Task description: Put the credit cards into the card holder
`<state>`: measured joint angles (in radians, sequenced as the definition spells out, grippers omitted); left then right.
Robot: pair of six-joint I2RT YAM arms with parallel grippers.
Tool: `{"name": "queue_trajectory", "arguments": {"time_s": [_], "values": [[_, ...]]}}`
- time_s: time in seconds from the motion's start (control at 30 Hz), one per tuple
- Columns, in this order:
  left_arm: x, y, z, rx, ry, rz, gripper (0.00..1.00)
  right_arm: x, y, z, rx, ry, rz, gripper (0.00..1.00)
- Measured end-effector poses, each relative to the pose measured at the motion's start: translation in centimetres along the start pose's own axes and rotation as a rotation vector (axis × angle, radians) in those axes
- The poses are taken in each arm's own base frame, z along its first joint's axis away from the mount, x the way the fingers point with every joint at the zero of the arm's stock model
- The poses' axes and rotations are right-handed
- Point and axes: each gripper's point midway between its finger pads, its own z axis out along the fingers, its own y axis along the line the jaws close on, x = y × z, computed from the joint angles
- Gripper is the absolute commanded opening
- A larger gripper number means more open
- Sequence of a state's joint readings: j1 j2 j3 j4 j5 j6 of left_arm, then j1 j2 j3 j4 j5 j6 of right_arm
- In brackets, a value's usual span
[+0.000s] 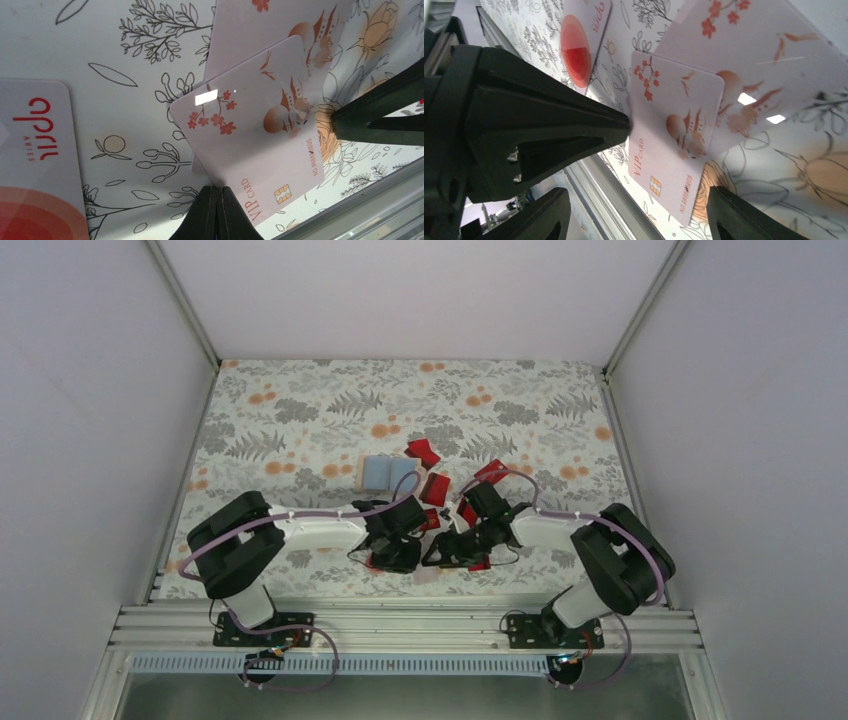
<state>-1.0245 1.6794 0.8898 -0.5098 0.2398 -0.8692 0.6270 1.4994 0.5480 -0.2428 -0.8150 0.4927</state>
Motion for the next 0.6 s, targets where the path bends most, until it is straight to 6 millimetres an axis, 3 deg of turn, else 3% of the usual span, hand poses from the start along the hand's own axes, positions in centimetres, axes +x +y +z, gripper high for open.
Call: {"name": "queue_trajectory", "arguments": {"time_s": [0.6], "values": [[0.1, 0.0, 0.2, 0.164, -0.05, 0.005, 0.02, -0.4, 1.1, 0.7, -0.109, 0.027, 0.049, 0.7]]}}
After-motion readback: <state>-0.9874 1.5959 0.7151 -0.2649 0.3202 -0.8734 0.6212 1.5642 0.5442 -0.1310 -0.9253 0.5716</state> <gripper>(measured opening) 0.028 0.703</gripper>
